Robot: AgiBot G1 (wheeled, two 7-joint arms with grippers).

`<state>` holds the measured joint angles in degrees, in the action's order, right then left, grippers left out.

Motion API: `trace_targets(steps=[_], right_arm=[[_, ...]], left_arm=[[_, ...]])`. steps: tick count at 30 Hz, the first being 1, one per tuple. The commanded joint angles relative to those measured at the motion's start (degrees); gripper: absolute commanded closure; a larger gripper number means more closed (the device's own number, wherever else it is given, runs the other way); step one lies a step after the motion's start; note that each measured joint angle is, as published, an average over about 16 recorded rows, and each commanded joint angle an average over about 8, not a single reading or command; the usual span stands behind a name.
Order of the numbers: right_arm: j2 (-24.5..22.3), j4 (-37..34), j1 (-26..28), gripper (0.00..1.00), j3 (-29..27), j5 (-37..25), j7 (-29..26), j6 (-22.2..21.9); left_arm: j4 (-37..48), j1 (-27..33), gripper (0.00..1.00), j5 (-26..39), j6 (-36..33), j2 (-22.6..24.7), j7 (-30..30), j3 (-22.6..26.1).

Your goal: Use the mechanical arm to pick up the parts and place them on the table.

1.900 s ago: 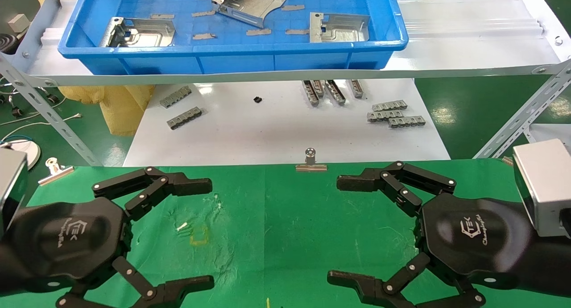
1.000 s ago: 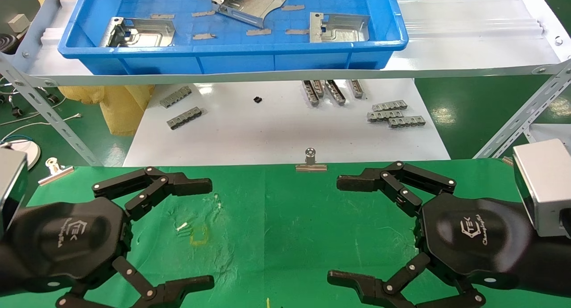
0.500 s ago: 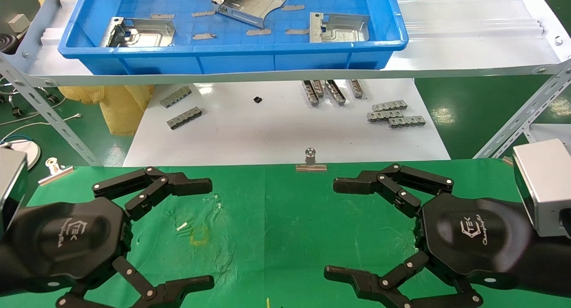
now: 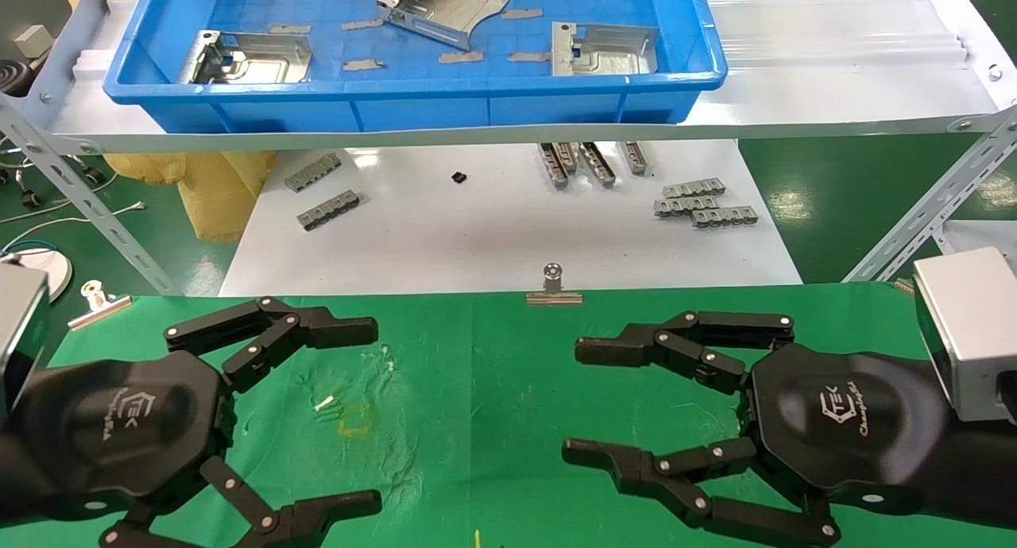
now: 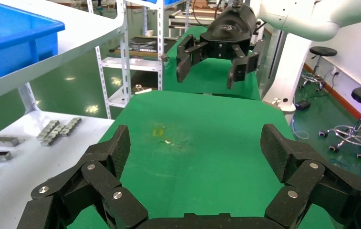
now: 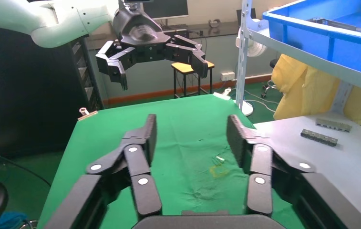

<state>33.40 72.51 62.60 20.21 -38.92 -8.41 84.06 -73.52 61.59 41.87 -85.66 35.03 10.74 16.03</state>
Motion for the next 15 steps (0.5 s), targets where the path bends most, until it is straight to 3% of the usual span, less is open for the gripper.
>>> trace_targets(steps=[1,15], right_arm=[[0.0,0.0,0.0,1.0,0.0,0.0,0.0,0.0],[0.0,0.0,0.0,1.0,0.0,0.0,0.0,0.0]], left_arm=[[0.0,0.0,0.0,0.0,0.0,0.0,0.0,0.0],[0.0,0.0,0.0,0.0,0.0,0.0,0.0,0.0]])
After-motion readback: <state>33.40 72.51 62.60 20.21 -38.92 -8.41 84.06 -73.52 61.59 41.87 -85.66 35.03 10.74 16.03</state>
